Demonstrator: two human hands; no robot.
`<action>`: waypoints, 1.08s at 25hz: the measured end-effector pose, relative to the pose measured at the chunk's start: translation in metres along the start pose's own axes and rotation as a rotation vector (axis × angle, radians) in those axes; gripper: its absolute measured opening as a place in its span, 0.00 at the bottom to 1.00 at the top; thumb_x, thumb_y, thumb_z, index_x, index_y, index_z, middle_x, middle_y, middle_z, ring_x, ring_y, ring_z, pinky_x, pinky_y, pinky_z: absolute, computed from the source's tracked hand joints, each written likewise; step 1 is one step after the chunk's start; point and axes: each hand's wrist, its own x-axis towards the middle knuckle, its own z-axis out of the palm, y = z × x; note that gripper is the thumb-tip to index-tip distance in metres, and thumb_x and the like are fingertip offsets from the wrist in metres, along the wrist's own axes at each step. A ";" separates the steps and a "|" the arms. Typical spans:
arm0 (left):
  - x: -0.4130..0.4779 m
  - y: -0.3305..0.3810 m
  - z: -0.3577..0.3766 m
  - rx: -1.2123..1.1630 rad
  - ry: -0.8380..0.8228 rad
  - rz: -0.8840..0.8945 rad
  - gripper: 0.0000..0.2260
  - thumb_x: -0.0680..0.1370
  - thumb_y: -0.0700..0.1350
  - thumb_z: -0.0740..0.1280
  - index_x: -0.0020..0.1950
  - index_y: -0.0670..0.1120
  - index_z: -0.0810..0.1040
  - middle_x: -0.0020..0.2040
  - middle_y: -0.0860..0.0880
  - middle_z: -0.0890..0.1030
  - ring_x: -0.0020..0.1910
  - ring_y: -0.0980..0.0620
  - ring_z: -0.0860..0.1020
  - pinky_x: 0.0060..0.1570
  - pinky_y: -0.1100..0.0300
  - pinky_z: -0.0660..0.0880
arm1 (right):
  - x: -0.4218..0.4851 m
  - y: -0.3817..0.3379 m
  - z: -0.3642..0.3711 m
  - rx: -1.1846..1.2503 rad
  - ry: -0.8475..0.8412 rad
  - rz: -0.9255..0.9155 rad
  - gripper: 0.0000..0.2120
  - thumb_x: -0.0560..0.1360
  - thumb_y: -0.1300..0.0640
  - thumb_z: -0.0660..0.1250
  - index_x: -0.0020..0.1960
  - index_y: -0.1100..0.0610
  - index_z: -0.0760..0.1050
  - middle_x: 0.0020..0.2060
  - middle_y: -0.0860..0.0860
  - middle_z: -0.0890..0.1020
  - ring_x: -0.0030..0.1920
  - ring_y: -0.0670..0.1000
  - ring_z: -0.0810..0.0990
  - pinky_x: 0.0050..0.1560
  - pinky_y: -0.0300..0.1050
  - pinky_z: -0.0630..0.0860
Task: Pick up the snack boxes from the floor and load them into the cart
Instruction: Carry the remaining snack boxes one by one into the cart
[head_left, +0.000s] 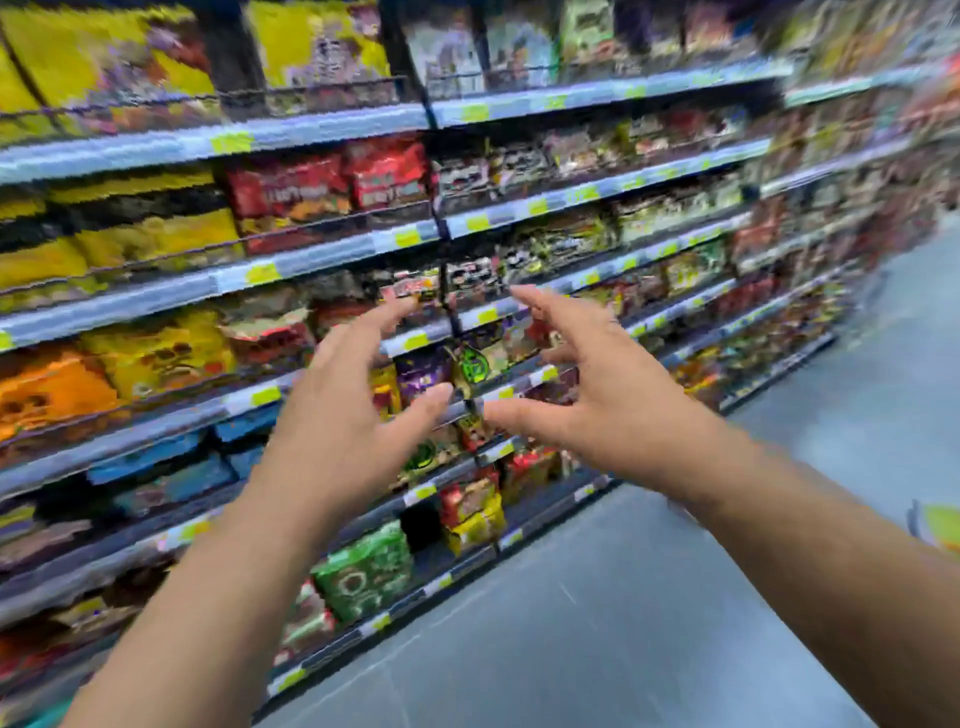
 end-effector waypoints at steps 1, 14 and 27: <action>0.018 0.012 0.033 -0.037 -0.041 0.021 0.30 0.73 0.57 0.71 0.71 0.63 0.64 0.65 0.57 0.70 0.61 0.57 0.72 0.62 0.53 0.72 | 0.000 0.027 -0.020 -0.024 0.032 0.035 0.41 0.65 0.36 0.73 0.73 0.36 0.56 0.70 0.46 0.63 0.69 0.47 0.68 0.67 0.53 0.70; 0.241 0.057 0.346 -0.273 -0.516 0.235 0.31 0.73 0.54 0.73 0.72 0.61 0.63 0.69 0.55 0.69 0.66 0.57 0.69 0.60 0.63 0.65 | 0.070 0.287 -0.151 -0.169 0.292 0.510 0.44 0.64 0.39 0.74 0.74 0.38 0.56 0.69 0.48 0.64 0.67 0.48 0.70 0.63 0.47 0.71; 0.419 0.112 0.690 -0.270 -0.877 0.313 0.32 0.72 0.52 0.74 0.73 0.58 0.64 0.69 0.51 0.70 0.66 0.53 0.71 0.62 0.58 0.69 | 0.136 0.583 -0.267 -0.218 0.365 0.920 0.45 0.67 0.40 0.75 0.76 0.41 0.54 0.71 0.49 0.60 0.65 0.49 0.71 0.54 0.33 0.63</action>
